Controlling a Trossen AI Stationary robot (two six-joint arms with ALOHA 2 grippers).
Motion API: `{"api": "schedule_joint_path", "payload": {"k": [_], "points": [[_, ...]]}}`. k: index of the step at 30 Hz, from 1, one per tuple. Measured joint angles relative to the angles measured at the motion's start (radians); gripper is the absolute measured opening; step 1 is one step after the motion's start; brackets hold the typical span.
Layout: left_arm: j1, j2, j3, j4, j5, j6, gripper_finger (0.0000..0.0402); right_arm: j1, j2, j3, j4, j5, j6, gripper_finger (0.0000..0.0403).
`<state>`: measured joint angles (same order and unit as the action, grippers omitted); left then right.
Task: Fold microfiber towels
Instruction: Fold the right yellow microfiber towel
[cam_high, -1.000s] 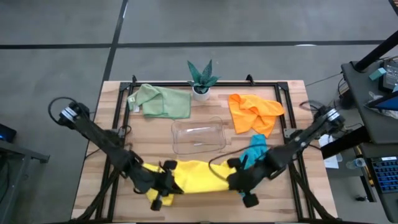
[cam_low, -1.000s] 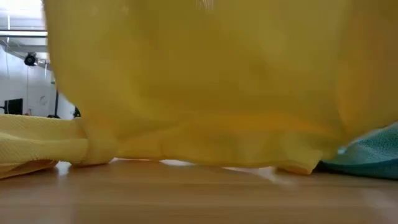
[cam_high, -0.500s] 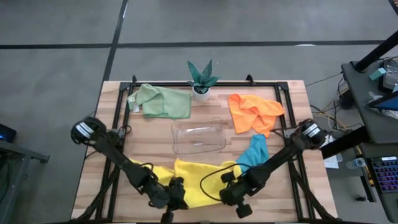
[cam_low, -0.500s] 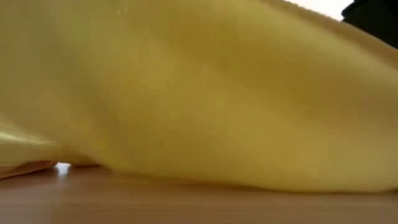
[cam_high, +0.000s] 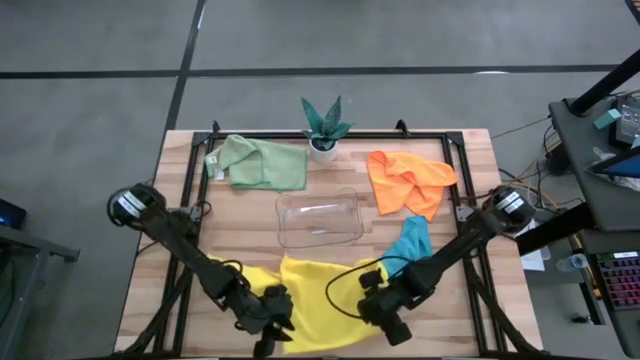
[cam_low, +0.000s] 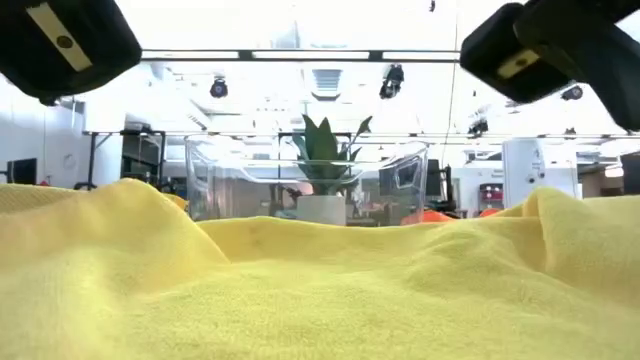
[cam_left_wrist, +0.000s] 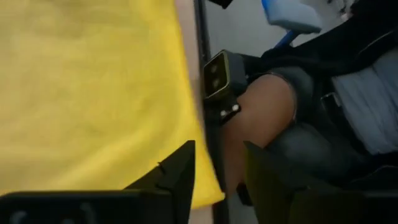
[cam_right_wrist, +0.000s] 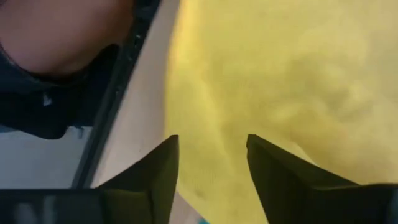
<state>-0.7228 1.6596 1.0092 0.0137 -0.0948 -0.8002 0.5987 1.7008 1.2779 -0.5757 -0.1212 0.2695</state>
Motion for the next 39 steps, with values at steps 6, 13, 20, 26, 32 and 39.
{"api": "schedule_joint_path", "payload": {"k": [6, 13, 20, 26, 32, 39], "points": [[0.028, -0.035, -0.001, -0.106, -0.249, 0.101, 0.0139, -0.002, -0.106, -0.06, -0.024, 0.145, -0.032, 0.0207], [0.105, 0.071, -0.001, -0.075, -0.306, 0.11, 0.0125, -0.017, -0.233, -0.192, 0.094, 0.272, -0.095, 0.0188], [0.114, 0.171, 0.002, -0.075, -0.303, 0.061, 0.0066, -0.092, -0.396, -0.356, 0.35, 0.28, -0.267, 0.0158], [0.114, 0.212, 0.0, -0.126, -0.277, -0.019, 0.0021, -0.178, -0.533, -0.442, 0.531, 0.282, -0.403, 0.0124], [0.111, 0.191, 0.005, -0.325, -0.255, -0.169, 0.0002, -0.218, -0.626, -0.475, 0.571, 0.28, -0.465, 0.0088], [0.117, 0.116, -0.002, -0.527, -0.231, -0.191, 0.0003, -0.222, -0.654, -0.5, 0.571, 0.279, -0.491, 0.0055]]}}
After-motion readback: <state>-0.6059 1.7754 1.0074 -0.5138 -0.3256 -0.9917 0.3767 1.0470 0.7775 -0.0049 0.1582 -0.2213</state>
